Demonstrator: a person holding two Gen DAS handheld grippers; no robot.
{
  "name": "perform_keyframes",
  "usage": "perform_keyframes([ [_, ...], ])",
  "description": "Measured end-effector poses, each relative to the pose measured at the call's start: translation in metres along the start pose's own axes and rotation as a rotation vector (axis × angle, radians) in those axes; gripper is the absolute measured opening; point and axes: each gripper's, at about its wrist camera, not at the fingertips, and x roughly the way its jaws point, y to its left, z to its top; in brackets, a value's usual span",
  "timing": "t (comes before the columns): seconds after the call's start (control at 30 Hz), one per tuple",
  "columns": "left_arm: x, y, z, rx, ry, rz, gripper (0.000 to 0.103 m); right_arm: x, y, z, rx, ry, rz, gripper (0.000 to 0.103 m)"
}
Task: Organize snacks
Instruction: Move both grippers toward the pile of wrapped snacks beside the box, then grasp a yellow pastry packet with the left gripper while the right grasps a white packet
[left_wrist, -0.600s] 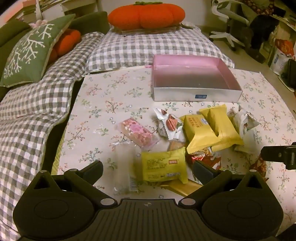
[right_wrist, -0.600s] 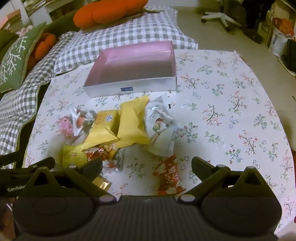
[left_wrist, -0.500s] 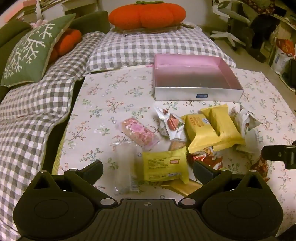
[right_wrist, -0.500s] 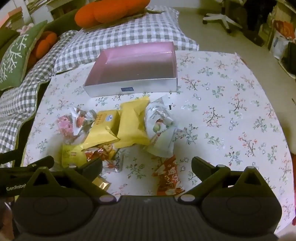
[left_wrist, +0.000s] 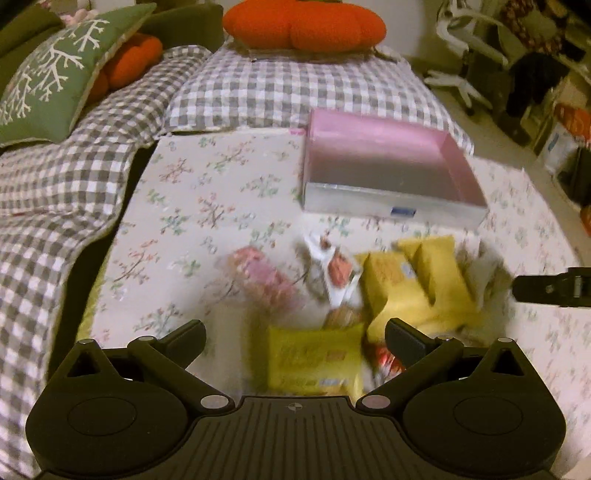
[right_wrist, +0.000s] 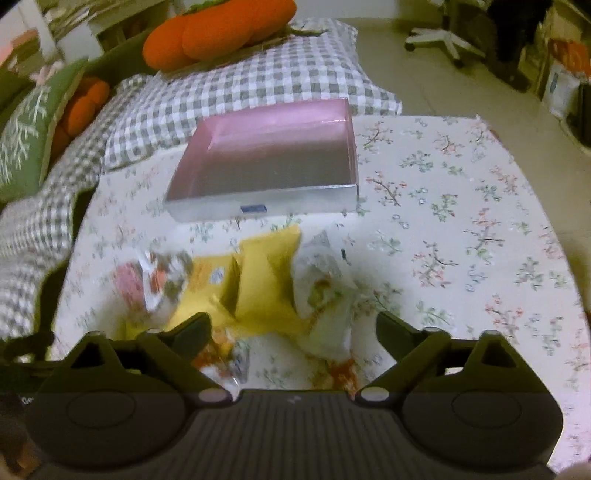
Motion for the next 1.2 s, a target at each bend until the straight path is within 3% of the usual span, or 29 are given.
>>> perform_keyframes([
  [0.2, 0.026, -0.022, 0.018, -0.010, 0.041, -0.104, 0.103, 0.030, -0.003, 0.018, 0.060, -0.010, 0.124, 0.074],
  [0.27, 0.037, -0.032, 0.021, 0.000, 0.053, -0.099, 0.103, 0.037, -0.002, 0.021, 0.040, -0.020, 0.125, 0.066],
  [0.43, 0.071, -0.049, 0.029, 0.013, 0.092, -0.091, 0.103, 0.040, -0.013, 0.038, -0.009, -0.104, 0.034, 0.070],
  [0.67, 0.097, -0.061, 0.028, 0.056, 0.121, -0.094, 0.101, 0.071, -0.029, 0.045, 0.042, 0.011, 0.034, 0.070],
  [0.77, 0.103, -0.060, 0.028, 0.067, 0.123, -0.090, 0.091, 0.081, -0.028, 0.046, 0.063, 0.054, 0.066, 0.061],
  [0.83, 0.108, -0.056, 0.024, 0.055, 0.146, -0.099, 0.072, 0.085, -0.027, 0.044, 0.059, 0.068, 0.065, 0.052],
  [0.9, 0.112, -0.057, 0.019, 0.067, 0.156, -0.098, 0.064, 0.085, -0.026, 0.041, 0.054, 0.075, 0.061, 0.046],
  [0.97, 0.111, -0.060, 0.018, 0.102, 0.145, -0.089, 0.060, 0.082, -0.024, 0.040, 0.042, 0.059, 0.053, 0.045],
  [1.2, 0.096, -0.051, 0.026, 0.074, 0.126, -0.142, 0.059, 0.069, -0.024, 0.046, 0.019, 0.012, 0.039, 0.044],
])
